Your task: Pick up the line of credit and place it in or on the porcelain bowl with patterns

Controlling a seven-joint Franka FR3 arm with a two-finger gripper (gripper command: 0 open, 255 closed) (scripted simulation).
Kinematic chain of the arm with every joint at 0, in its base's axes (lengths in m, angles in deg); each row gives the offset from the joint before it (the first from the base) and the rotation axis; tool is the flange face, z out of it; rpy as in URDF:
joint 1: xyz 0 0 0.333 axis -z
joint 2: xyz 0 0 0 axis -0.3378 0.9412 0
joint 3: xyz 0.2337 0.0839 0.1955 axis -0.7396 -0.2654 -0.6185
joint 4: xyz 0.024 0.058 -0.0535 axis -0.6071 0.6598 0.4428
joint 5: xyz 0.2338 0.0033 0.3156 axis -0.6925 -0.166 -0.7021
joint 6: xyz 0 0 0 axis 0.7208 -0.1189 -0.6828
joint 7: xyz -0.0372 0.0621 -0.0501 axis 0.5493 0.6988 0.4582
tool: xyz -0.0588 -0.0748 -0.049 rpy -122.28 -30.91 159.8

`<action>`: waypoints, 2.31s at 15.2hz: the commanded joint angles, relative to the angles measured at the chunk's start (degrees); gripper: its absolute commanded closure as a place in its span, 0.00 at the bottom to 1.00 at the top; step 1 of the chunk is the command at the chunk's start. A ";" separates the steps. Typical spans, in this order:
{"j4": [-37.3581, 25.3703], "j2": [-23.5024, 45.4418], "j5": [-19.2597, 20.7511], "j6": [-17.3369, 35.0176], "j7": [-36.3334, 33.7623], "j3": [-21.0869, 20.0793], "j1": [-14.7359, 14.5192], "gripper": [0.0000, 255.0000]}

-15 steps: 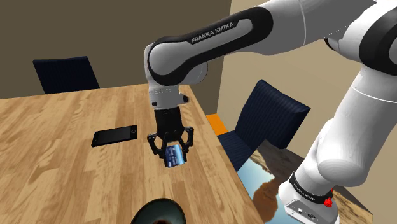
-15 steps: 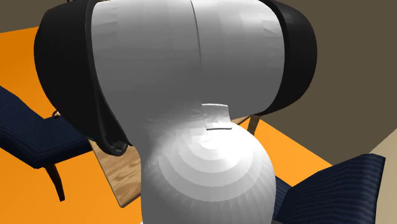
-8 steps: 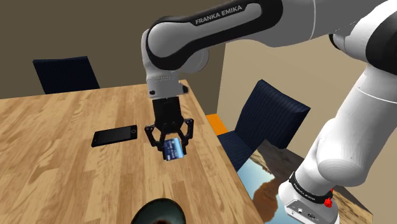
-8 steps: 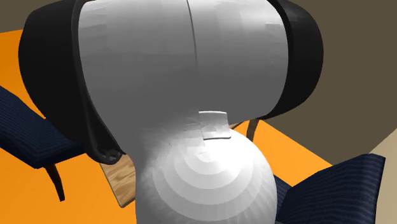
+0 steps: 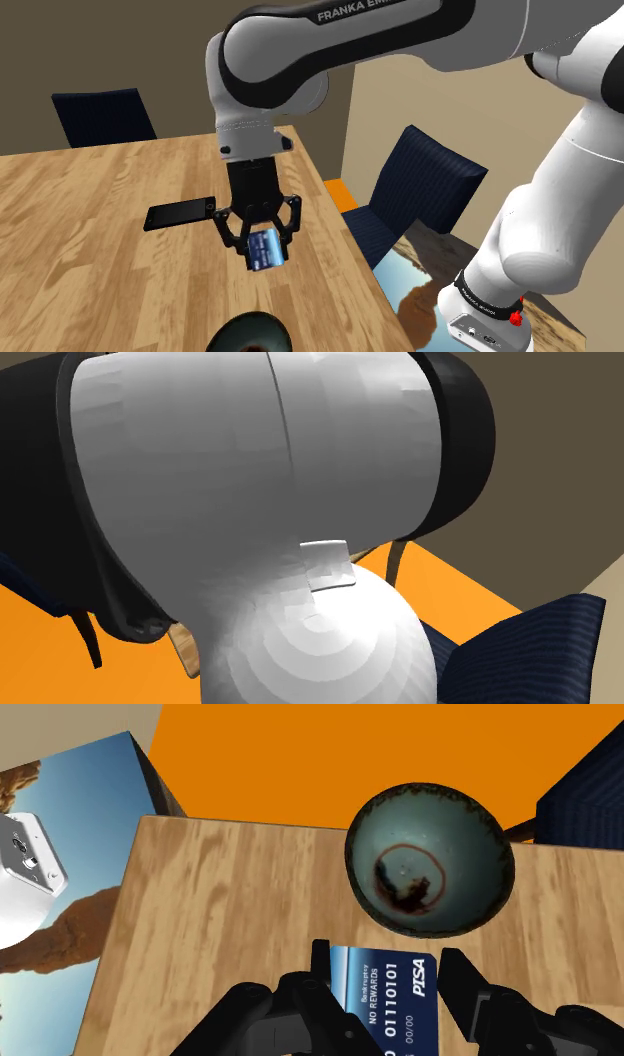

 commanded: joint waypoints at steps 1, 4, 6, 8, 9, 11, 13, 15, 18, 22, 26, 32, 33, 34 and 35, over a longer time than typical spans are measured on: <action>0.10 -0.25 -0.84 1.15 -2.18 -1.29 -1.31 1.00; -0.14 -0.15 -1.85 3.11 -5.70 -3.41 -3.44 1.00; -0.62 0.26 -2.27 4.48 -8.16 -4.84 -4.92 1.00; -1.35 0.94 -2.47 5.91 -10.73 -6.27 -6.43 1.00; -1.81 1.39 -2.47 6.64 -12.05 -6.99 -7.21 1.00; -1.72 2.04 -2.40 7.97 -12.99 -7.67 -7.99 1.00; -0.63 2.43 -2.37 9.30 -12.43 -7.74 -8.10 1.00; 0.41 2.89 -2.34 10.63 -11.87 -7.80 -8.21 1.00; 1.89 3.66 -2.26 12.65 -11.08 -7.90 -8.40 1.00; 3.69 4.88 -2.10 15.36 -10.07 -8.01 -8.69 1.00; 5.31 6.30 -1.88 18.09 -9.11 -8.08 -9.00 1.00; 5.55 6.54 -1.84 18.52 -8.96 -8.08 -9.06 1.00; 5.55 6.54 -1.84 18.52 -8.96 -8.08 -9.06 1.00; 5.55 6.54 -1.84 18.52 -8.96 -8.08 -9.06 1.00; 5.56 6.54 -1.84 18.52 -8.96 -8.08 -9.06 0.00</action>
